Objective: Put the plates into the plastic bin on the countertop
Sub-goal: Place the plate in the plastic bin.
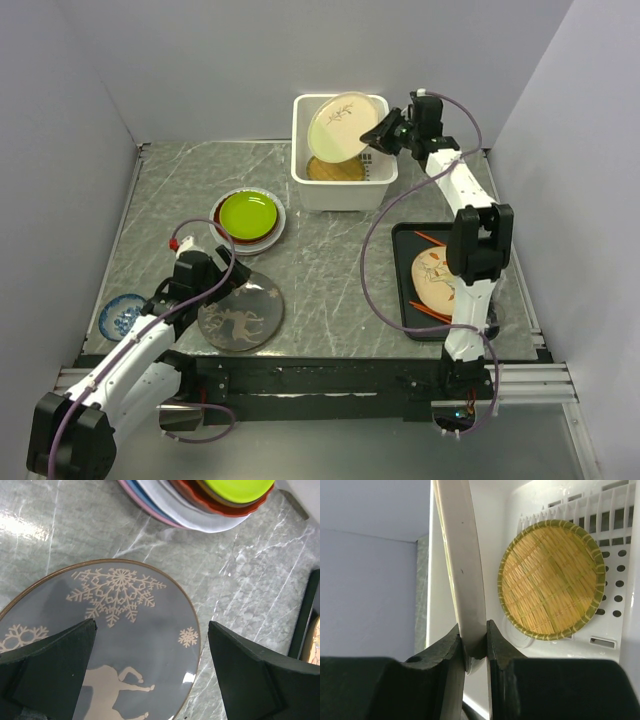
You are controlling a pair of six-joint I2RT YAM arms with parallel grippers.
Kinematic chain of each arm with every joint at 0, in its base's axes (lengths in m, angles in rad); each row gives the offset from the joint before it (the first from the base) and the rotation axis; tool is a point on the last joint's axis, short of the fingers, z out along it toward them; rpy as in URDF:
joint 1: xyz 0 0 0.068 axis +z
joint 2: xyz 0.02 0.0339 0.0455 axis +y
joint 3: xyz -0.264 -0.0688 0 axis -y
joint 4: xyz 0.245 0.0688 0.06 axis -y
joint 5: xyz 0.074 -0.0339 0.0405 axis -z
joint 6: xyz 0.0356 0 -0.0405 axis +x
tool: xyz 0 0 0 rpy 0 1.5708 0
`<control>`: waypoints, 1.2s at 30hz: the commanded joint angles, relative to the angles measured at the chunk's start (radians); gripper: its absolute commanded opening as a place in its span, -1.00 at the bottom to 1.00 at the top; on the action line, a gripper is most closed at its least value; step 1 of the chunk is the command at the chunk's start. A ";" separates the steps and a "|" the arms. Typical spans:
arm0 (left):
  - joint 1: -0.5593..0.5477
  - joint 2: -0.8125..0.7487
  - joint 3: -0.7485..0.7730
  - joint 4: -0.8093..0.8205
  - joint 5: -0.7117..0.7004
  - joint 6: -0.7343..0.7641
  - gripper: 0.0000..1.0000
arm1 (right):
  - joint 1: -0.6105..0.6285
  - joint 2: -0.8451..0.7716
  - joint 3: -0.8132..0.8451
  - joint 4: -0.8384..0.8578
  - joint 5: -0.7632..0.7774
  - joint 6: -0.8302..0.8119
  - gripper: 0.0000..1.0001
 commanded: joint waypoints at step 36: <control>-0.003 0.004 0.032 -0.018 -0.062 0.040 0.99 | 0.068 0.173 0.220 -0.094 0.044 -0.071 -0.72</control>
